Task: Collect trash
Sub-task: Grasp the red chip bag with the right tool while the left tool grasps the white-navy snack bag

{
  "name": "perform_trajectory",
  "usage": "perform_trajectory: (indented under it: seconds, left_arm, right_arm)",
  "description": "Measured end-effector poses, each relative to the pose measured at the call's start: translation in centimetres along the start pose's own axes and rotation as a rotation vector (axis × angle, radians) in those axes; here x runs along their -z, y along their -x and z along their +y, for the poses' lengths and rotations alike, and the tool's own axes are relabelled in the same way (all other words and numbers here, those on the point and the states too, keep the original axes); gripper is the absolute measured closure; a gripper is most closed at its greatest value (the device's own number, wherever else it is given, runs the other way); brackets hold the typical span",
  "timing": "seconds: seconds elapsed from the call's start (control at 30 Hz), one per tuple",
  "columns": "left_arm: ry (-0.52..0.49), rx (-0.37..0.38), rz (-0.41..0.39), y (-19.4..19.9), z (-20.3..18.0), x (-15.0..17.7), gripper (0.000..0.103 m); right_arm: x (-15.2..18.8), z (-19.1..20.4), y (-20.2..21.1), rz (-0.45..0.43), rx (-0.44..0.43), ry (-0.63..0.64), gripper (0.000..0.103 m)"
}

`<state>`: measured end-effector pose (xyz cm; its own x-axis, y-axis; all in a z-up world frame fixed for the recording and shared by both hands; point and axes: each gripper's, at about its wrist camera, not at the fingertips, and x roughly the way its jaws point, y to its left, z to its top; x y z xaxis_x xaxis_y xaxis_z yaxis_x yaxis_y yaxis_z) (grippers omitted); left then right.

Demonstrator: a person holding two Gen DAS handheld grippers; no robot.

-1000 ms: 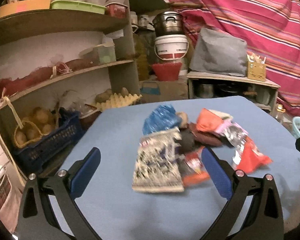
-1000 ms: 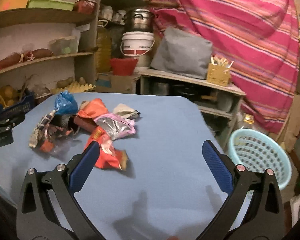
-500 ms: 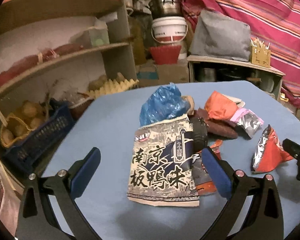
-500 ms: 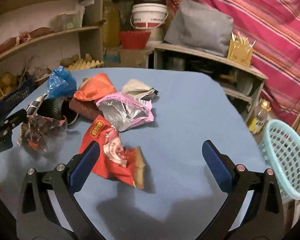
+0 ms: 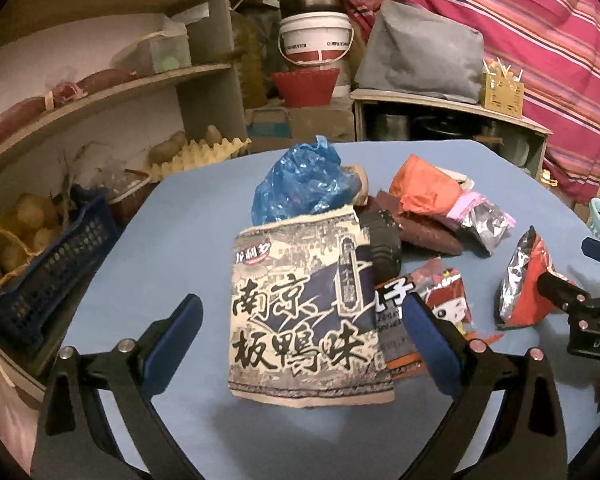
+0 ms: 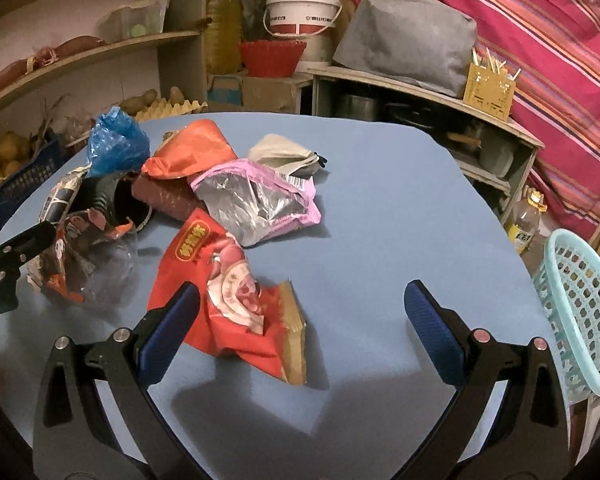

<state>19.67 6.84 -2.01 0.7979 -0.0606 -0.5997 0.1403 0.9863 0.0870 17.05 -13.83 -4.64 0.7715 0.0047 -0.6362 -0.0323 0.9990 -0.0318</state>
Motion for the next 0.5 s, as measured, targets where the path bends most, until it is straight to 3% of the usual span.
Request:
perform_trajectory:
  seconds: [0.3,0.5]
  left_arm:
    - [0.047,0.060,0.090,-0.8,1.4,0.9,0.048]
    - [0.052,0.084,0.124,-1.5,1.8,1.2,0.061]
  right_arm:
    - [0.0,0.0,0.0,0.005,0.012,0.003,0.004]
    - [-0.1,0.3,-0.5,0.032,-0.029,-0.004,0.018]
